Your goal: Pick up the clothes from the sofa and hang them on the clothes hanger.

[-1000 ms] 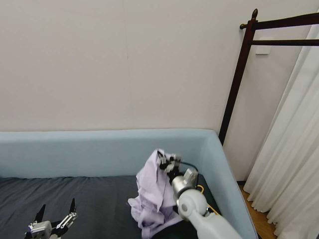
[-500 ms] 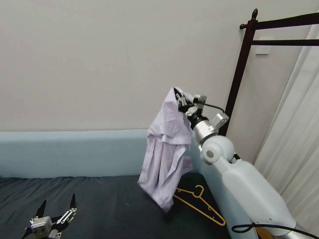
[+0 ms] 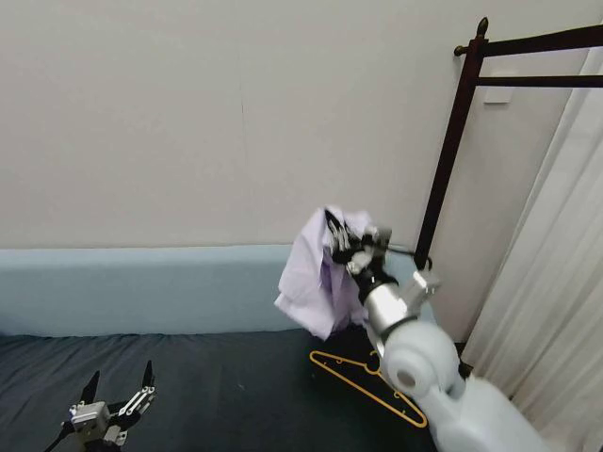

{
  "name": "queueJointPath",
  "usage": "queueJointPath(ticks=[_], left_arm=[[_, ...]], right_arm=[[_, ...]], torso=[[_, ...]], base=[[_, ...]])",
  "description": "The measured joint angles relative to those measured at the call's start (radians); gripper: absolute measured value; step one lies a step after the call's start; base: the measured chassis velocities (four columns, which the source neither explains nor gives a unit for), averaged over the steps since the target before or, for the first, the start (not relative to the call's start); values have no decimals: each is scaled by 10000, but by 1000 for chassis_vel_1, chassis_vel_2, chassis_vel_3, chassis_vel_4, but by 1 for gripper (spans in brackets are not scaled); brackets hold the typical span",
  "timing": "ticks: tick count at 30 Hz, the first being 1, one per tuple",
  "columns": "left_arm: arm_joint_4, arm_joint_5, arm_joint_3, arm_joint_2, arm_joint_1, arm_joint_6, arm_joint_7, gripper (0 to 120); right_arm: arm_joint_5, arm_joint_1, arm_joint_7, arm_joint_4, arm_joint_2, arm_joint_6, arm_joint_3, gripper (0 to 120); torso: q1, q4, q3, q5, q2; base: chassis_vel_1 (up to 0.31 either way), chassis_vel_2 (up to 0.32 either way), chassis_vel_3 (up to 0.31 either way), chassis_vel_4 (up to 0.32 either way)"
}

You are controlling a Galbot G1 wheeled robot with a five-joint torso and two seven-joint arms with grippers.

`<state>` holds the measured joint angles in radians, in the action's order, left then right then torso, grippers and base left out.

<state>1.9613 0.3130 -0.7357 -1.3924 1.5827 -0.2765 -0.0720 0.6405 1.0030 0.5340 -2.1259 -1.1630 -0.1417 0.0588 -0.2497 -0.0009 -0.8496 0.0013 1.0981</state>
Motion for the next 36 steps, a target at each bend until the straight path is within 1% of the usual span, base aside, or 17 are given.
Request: queueJointPath(ticks=[3, 5, 9, 10, 11, 15, 19, 20, 22, 24, 26, 27, 29, 30, 34, 35, 36], left_arm=[[-54, -20, 64, -3, -51, -11, 0, 100], [-83, -53, 216, -21, -131, -13, 1, 100], [-113, -94, 345, -14, -254, 3, 1, 100], [-122, -95, 362, 6, -303, 23, 1, 100], [-122, -95, 362, 6, -303, 23, 1, 100], [-180, -26, 296, 121, -372, 69, -5, 100], [-283, 52, 153, 148, -378, 68, -6, 100], [-380, 77, 36, 152, -378, 48, -1, 100], [-478, 81, -71, 163, -375, 26, 4, 100], [-604, 82, -228, 228, -314, 0, 30, 100], [-615, 83, -246, 236, -303, -2, 30, 100], [-691, 85, -428, 318, -142, -24, 59, 100], [-669, 75, -594, 333, 42, -31, 59, 100], [-669, 75, -594, 333, 42, -31, 59, 100], [-366, -37, -809, 215, 428, -32, 61, 100], [-366, -37, -809, 215, 428, -32, 61, 100], [-291, -59, -860, 189, 509, -33, 63, 100]], right_arm=[[-516, 882, 304, 279, -143, -35, 165, 0], [-1121, 1665, 476, 1316, -163, -31, 218, 0], [-744, 1804, 837, 2435, -47, -497, 17, 0], [-332, 1749, 1106, 2723, 20, -1149, -148, 0], [-332, 1749, 1106, 2723, 20, -1149, -148, 0], [2224, 1595, 2138, 2012, 600, -4532, -686, 14], [3020, 1445, 2138, 1376, 999, -5501, -951, 26], [3274, 1230, 1717, 1062, 1176, -5803, -1018, 34], [3268, 996, 1174, 989, 1255, -5789, -1061, 37], [2746, 509, 244, 1244, 1226, -5193, -1272, 46], [2693, 477, 197, 1278, 1219, -5140, -1289, 46], [1312, -328, -918, 2541, 880, -3846, -1721, 55], [-32, -1209, -2129, 4330, 290, -2479, -2017, 66], [-32, -1209, -2129, 4330, 290, -2479, -2017, 66], [-2300, -2670, -3497, 8022, -1391, -449, -2310, 84], [-2300, -2670, -3497, 8022, -1391, -449, -2310, 84], [-2650, -2897, -3666, 8746, -1821, -228, -2292, 88]], torso=[[1, 3, 1, -3, 1], [1, 5, 0, -2, 0], [1, 4, -1, -2, 0], [0, 6, -2, 0, -1], [0, 6, -2, 0, -1], [0, 6, -2, -1, 0], [1, 5, -2, -3, 0], [0, 4, -1, -2, 1], [0, 4, -2, -5, 0], [0, 6, -1, -5, 0], [0, 6, -1, -5, 1], [0, 7, -2, -3, 0], [0, 6, -3, -4, 0], [0, 6, -3, -4, 0], [-2, 8, -3, -4, -1], [-2, 8, -3, -4, -1], [-2, 7, -4, -7, -2]], base=[[0, 0, 0, 0], [0, 0, 0, 0], [0, 0, 0, 0], [0, 0, 0, 0], [0, 0, 0, 0], [0, 0, 0, 0], [0, 0, 0, 0], [0, 0, 0, 0], [0, 0, 0, 0], [0, 0, 0, 0], [0, 0, 0, 0], [0, 0, 0, 0], [0, 0, 0, 0], [0, 0, 0, 0], [0, 0, 0, 0], [0, 0, 0, 0], [0, 0, 0, 0]])
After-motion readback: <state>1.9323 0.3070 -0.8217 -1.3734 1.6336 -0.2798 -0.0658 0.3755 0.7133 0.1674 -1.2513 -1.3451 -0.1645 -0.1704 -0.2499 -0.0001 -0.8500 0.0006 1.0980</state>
